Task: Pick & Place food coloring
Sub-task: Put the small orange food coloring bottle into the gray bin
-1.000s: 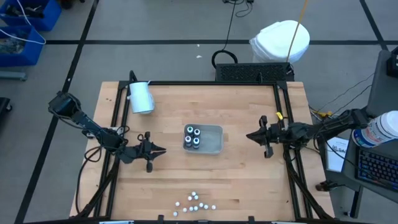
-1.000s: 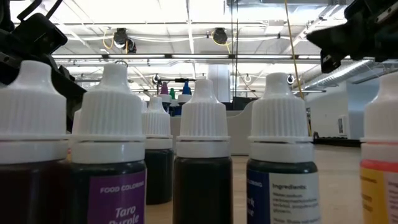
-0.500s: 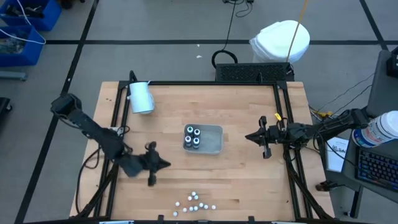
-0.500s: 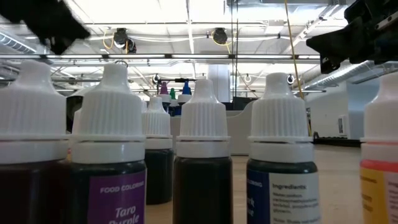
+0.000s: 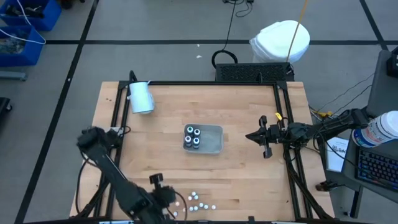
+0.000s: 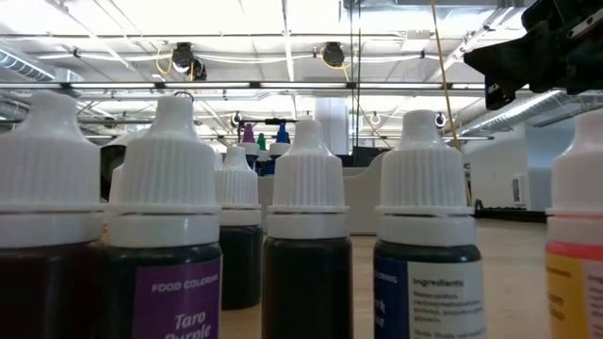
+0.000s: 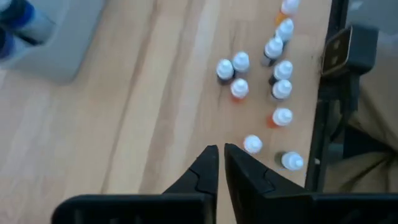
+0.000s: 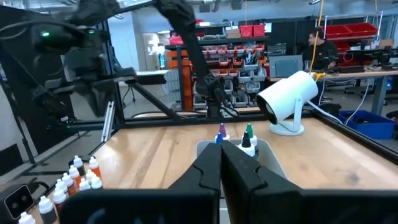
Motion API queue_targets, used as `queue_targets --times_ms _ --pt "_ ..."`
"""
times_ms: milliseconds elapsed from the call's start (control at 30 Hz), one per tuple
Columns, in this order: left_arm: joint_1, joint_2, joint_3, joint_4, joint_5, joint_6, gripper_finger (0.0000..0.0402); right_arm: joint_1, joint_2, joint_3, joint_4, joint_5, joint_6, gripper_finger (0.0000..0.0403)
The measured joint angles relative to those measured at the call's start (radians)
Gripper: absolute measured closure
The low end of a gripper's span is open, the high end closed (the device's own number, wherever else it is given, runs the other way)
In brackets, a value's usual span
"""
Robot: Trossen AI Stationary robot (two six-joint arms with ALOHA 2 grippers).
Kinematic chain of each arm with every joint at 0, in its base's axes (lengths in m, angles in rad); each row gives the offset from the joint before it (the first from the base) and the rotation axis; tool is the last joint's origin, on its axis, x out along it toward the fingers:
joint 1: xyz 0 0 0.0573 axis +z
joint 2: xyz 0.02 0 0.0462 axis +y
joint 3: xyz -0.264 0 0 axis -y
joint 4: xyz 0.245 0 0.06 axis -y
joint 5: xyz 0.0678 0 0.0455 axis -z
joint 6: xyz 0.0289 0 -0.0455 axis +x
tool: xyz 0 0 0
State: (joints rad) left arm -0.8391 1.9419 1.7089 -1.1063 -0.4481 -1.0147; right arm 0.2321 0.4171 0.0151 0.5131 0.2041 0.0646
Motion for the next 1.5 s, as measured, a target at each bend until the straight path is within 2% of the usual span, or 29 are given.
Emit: queue_targets --times_ms 100,233,433,600,867,1133,1500 --pt "0.004 0.085 0.108 -0.068 0.042 -0.012 0.0342 0.000 0.000 0.000 0.000 0.000 -0.008 0.0403" --pt "0.020 0.144 0.160 -0.062 0.109 0.002 0.0292 0.000 0.000 0.000 0.002 0.001 -0.024 0.0403" --pt "0.061 0.153 0.113 0.040 0.227 0.028 0.0211 0.000 0.000 0.000 0.007 0.001 -0.024 0.0403" --pt "0.083 0.152 0.065 0.122 0.266 0.078 0.0178 0.000 0.000 0.000 0.006 0.001 -0.024 0.0403" --pt "0.093 0.152 -0.019 0.140 0.276 0.045 0.0169 0.000 0.000 0.000 0.006 0.002 -0.024 0.0403" --pt "0.092 0.151 -0.083 0.254 0.372 0.072 0.0169 0.000 0.000 0.000 0.006 0.003 -0.024 0.0403" --pt "0.106 0.151 -0.095 0.268 0.364 0.116 0.0169 0.000 0.000 0.000 0.006 0.003 -0.024 0.0403"
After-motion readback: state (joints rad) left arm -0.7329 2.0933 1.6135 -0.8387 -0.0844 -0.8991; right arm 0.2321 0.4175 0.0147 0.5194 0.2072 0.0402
